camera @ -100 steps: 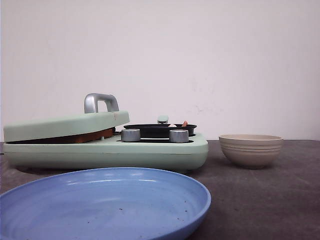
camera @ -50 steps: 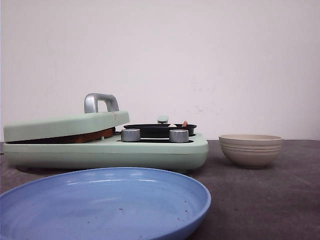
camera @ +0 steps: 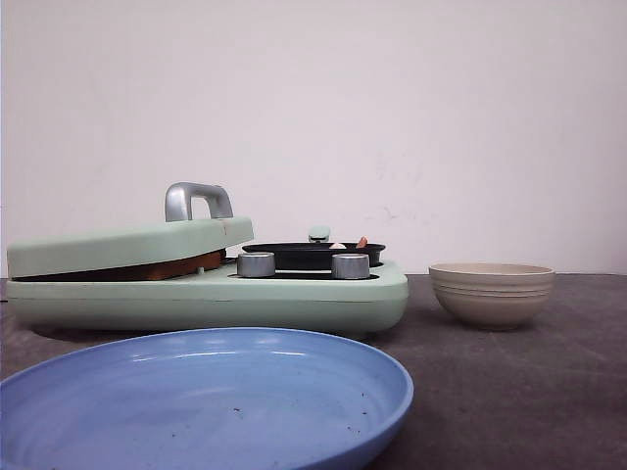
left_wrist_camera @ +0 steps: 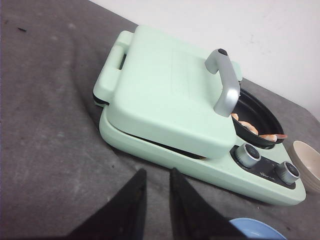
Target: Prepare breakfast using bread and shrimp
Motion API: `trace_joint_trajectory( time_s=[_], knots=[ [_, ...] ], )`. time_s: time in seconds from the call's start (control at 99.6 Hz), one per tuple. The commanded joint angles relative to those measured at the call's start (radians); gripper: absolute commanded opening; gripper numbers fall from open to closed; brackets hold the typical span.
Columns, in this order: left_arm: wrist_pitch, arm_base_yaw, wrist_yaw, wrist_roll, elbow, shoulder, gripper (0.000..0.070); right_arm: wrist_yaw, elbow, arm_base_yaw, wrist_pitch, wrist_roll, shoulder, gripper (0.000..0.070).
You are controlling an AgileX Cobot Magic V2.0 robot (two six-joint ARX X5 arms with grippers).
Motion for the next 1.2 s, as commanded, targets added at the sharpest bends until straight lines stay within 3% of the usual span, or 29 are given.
trace_joint_trajectory(
  time_s=[0.0,0.09,0.191,0.281,0.422,0.582,1.194],
  knots=[
    [-0.026,0.001,-0.047,0.023,0.001,-0.014,0.0004,0.0,0.005,0.004,0.013,0.013,0.002,0.0008],
    [-0.02,0.004,-0.111,0.202,-0.024,-0.045,0.0004,0.0,0.005,0.004,0.013,0.013,0.002,0.0007],
    [0.125,0.017,-0.14,0.427,-0.09,-0.075,0.0004,0.0,0.005,0.004,0.013,0.013,0.002,0.0008],
    [0.286,0.035,-0.132,0.529,-0.156,-0.076,0.0004,0.0,0.005,0.004,0.013,0.013,0.001,0.0007],
    [0.457,0.062,-0.074,0.527,-0.265,-0.076,0.0004,0.0,0.005,0.004,0.018,0.013,0.001,0.0007],
    [0.258,0.077,-0.031,0.518,-0.266,-0.076,0.0004,0.0,0.005,0.004,0.018,0.013,0.001,0.0008],
    [0.262,0.076,-0.018,0.515,-0.265,-0.074,0.0004,0.0,0.005,0.004,0.021,0.011,0.001,0.0008]
  ],
)
